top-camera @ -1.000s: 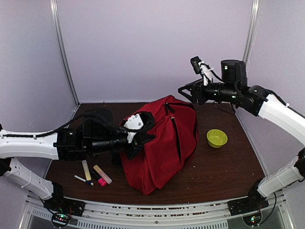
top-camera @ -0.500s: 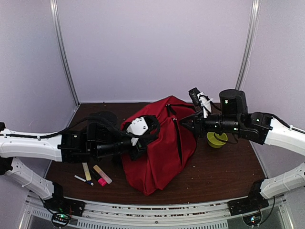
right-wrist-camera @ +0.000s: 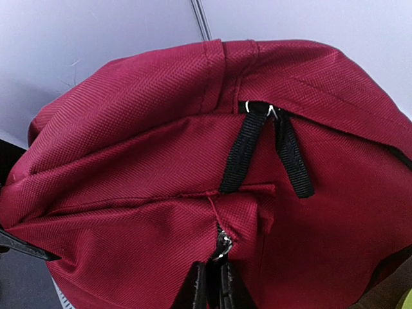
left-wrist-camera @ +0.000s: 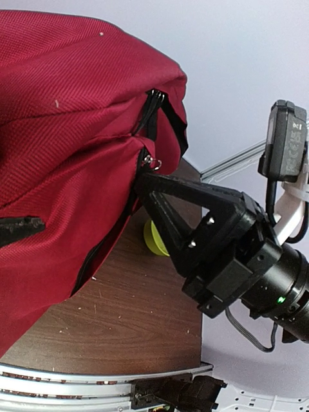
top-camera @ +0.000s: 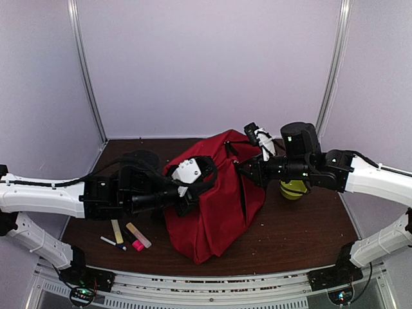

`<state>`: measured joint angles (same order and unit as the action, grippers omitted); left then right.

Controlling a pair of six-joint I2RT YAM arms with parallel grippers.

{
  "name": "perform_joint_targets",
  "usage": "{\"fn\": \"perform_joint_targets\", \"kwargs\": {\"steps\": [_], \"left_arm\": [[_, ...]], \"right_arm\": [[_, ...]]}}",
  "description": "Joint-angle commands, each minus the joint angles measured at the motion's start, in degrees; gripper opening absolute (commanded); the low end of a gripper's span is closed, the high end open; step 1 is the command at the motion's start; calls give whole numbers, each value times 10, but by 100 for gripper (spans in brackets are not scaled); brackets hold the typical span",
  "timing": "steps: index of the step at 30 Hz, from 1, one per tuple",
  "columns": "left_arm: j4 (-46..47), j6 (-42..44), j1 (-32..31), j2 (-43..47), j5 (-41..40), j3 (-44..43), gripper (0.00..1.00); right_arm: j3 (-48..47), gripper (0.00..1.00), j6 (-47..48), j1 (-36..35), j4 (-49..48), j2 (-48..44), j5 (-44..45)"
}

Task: Pack the student bag
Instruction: Pick up the lower front pocket of the student bag, then unzip the lower front pocket of the student bag.

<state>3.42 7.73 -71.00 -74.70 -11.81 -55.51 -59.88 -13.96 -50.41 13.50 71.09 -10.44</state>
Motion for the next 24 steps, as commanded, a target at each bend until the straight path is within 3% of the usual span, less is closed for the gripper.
{"fn": "perform_joint_targets", "kwargs": {"steps": [1,16,24], "left_arm": [[54,16,-4,-4,-4,-16,0],[57,21,-4,-4,-9,-11,0],[58,22,-4,-5,-6,-10,0]], "right_arm": [[-14,11,-10,-6,-8,6,13],[6,8,-25,-24,-13,-11,17],[4,18,-40,-22,-15,17,59]]}}
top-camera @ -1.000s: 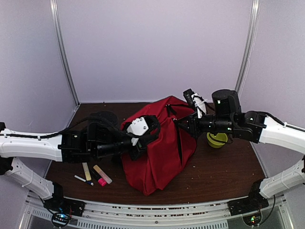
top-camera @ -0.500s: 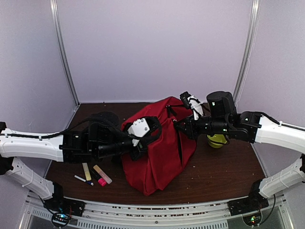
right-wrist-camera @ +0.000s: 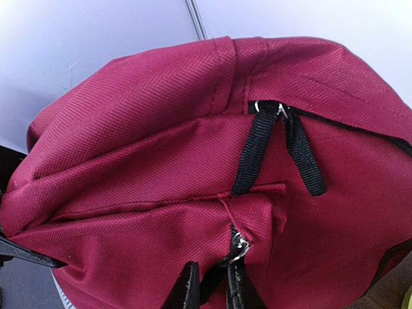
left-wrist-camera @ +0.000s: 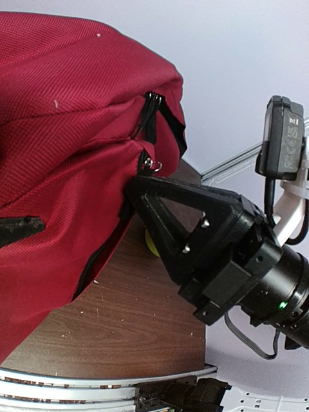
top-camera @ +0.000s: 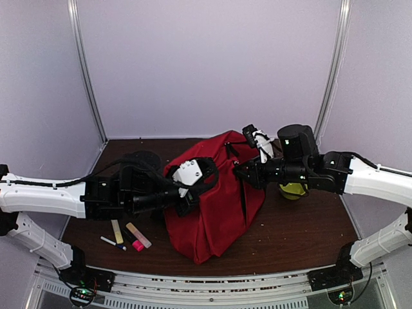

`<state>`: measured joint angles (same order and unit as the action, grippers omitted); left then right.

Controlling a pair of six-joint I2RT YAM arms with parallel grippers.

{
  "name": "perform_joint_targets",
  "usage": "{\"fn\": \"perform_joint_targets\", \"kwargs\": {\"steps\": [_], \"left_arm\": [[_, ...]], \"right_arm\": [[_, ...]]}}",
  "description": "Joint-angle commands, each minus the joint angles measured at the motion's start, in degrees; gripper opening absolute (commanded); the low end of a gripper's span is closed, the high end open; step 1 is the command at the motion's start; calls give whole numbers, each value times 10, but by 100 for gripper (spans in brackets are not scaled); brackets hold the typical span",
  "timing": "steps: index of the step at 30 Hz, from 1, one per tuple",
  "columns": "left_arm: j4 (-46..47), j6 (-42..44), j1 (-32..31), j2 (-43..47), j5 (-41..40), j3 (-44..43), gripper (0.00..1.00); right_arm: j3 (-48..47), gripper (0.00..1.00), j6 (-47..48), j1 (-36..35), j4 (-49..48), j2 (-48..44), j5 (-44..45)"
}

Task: Pack the student bag
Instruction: Unzip the lower front pocket of the student bag.

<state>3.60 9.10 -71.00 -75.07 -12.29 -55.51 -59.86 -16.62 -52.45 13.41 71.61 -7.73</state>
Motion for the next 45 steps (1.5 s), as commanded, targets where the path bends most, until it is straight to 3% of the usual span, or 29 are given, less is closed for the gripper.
{"fn": "perform_joint_targets", "kwargs": {"steps": [1,6,10,19,36,45], "left_arm": [[58,8,-4,0,-1,-9,0],[64,11,-4,4,3,-8,0],[75,11,-4,8,3,-2,0],[191,-29,6,77,-21,104,0],[189,-35,17,120,-55,134,0],[168,-35,40,134,-52,130,0]], "right_arm": [[3,18,-15,-2,-15,13,33],[5,20,-19,-1,-25,23,40],[10,0,-22,-1,-25,29,43],[96,0,-3,1,-14,-1,-2],[275,0,-51,-5,-51,-16,-129],[332,0,-72,-15,-56,-26,-145]]}}
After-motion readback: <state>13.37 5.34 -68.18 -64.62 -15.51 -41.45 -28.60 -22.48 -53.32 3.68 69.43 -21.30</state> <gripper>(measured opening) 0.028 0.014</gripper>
